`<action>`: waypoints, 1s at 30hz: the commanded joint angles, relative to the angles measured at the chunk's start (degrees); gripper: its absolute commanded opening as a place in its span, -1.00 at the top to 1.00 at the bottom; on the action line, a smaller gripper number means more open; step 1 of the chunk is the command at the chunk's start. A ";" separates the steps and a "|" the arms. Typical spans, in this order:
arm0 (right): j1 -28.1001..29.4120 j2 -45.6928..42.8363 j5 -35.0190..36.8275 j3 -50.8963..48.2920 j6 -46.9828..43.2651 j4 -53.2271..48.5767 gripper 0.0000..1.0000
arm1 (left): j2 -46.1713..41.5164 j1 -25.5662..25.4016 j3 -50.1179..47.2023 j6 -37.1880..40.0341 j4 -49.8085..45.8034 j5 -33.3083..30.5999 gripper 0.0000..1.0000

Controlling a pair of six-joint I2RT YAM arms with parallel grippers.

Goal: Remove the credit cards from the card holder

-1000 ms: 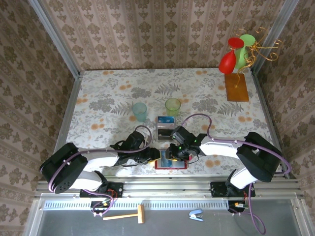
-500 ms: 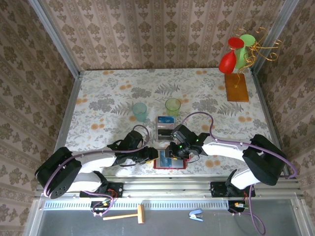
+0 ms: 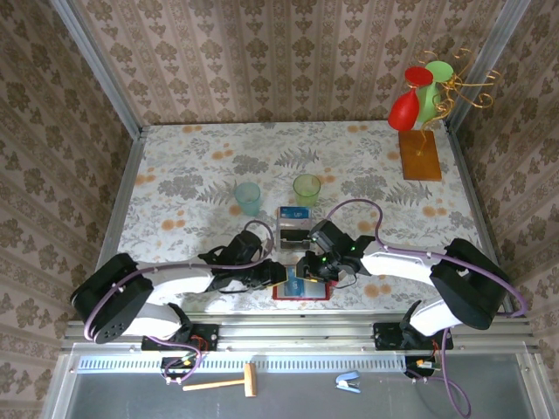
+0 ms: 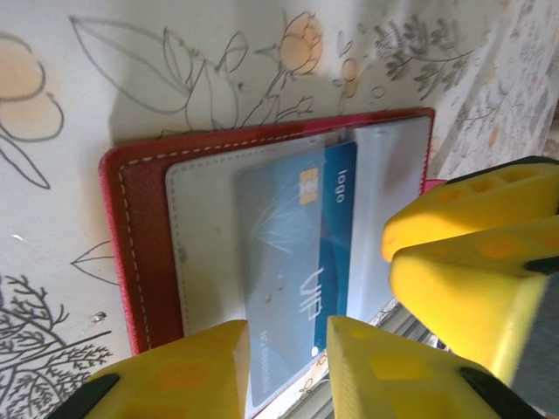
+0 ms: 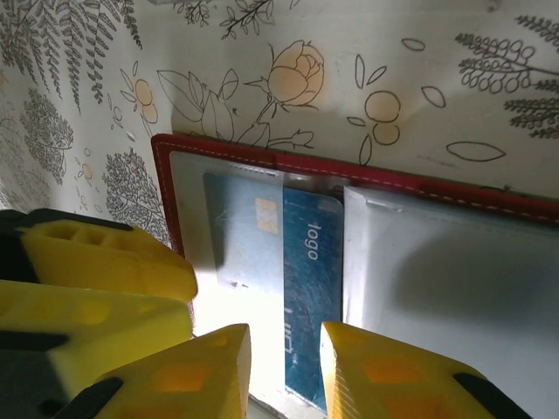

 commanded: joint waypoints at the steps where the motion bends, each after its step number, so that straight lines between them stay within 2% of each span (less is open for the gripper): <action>1: -0.54 -0.39 -1.79 -1.12 -0.01 1.92 0.46 | 1.53 -0.45 0.86 -0.93 3.16 -0.26 0.48; 7: -0.96 0.40 -2.45 -1.87 0.04 3.24 0.46 | 2.38 -0.52 0.58 -0.98 3.32 -0.17 0.57; 30: -2.07 4.57 -4.34 -5.23 0.80 9.04 0.48 | 1.97 0.52 -0.43 -0.63 0.29 -1.38 0.61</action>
